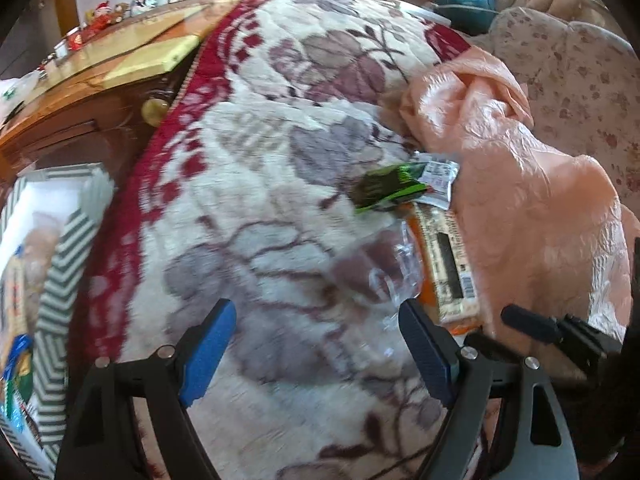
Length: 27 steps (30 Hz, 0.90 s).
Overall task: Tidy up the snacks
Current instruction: 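Move both grippers back over the quilt toward the remaining snacks, then grasp the clear bag of red dates with left gripper while right gripper grasps the cracker pack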
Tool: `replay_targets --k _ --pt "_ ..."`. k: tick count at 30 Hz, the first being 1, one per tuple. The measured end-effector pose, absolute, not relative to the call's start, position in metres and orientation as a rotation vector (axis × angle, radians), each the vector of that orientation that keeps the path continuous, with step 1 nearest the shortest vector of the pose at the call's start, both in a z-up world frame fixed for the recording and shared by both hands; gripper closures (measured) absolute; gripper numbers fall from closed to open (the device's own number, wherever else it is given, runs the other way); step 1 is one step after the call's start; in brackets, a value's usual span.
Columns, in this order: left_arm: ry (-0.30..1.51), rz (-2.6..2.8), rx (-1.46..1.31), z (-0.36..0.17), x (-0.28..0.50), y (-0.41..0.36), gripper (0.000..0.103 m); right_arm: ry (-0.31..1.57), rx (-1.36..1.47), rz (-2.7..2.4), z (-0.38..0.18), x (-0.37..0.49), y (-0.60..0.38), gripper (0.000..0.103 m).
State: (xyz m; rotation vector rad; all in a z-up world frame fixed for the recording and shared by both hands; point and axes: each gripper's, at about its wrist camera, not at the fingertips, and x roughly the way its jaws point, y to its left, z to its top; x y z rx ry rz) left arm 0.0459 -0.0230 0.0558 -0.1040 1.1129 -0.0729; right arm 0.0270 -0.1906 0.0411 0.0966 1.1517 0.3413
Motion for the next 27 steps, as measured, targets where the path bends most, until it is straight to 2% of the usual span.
replay_targets --k 10,15,17,18,19,21,27 --pt "1.212 -0.087 -0.132 0.024 0.087 -0.047 0.018 1.163 0.082 0.365 0.036 0.028 -0.19 0.044" --pt "1.195 -0.097 -0.138 0.022 0.091 -0.05 0.019 1.159 0.102 0.37 0.036 0.029 -0.192 0.044" --pt "1.186 -0.108 -0.143 0.022 0.091 -0.049 0.024 1.161 0.101 0.368 0.036 0.029 -0.192 0.044" --pt "1.183 -0.117 -0.145 0.022 0.092 -0.05 0.032 1.162 0.1 0.367 0.035 0.028 -0.192 0.044" --pt "1.178 -0.132 -0.145 0.022 0.094 -0.05 0.048 1.165 0.099 0.366 0.035 0.029 -0.192 0.044" --pt "1.172 -0.191 -0.149 0.024 0.093 -0.054 0.065 1.167 0.1 0.364 0.034 0.029 -0.192 0.044" --pt "1.157 -0.179 -0.13 0.033 0.082 -0.046 0.072 1.145 0.119 0.347 0.04 0.035 -0.192 0.044"
